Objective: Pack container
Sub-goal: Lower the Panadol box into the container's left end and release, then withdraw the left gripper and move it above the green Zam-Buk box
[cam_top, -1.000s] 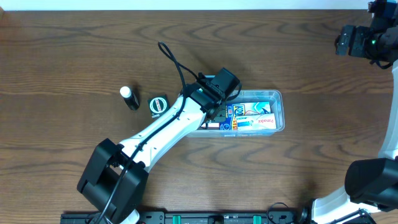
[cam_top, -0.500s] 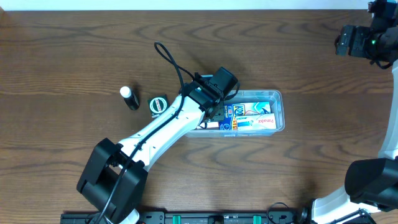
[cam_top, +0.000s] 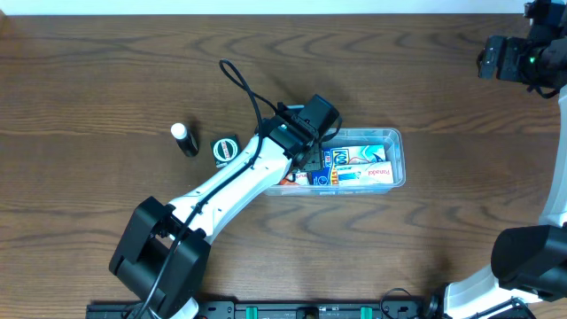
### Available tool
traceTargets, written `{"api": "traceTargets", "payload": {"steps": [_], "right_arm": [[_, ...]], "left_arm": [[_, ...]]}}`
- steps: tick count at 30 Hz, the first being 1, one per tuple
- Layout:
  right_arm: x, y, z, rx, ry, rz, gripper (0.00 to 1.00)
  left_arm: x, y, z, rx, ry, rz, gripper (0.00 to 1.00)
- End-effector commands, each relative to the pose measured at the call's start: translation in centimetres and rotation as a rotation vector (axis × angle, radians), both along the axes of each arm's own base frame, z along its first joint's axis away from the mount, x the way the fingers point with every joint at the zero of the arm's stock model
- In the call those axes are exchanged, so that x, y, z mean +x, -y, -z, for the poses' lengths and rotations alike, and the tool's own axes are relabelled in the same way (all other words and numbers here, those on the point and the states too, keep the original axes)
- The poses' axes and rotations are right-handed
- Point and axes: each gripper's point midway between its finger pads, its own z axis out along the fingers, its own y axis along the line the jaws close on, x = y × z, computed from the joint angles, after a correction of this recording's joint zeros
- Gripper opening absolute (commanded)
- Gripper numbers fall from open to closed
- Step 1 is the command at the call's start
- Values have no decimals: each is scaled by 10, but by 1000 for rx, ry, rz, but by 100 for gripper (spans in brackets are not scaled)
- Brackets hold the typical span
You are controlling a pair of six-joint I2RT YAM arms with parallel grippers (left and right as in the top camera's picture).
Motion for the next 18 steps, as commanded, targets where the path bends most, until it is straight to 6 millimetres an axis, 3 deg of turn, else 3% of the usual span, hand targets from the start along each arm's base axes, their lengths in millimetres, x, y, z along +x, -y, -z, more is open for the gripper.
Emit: {"api": "traceTargets", "payload": {"steps": [1, 6, 11, 13, 18], "right_arm": [[-1, 3, -6, 6, 16, 20, 99], [-1, 3, -6, 5, 16, 20, 99], [-1, 3, -6, 5, 16, 20, 99], [-1, 3, -6, 5, 16, 20, 99], [-1, 3, -6, 5, 16, 20, 99]], "left_arm": [[4, -2, -3, 17, 17, 24, 72], [-1, -1, -22, 5, 41, 120, 72], [-12, -10, -70, -31, 120, 185, 76], [-16, -23, -94, -44, 164, 176, 79], [-17, -76, -142, -60, 272, 54, 85]]}}
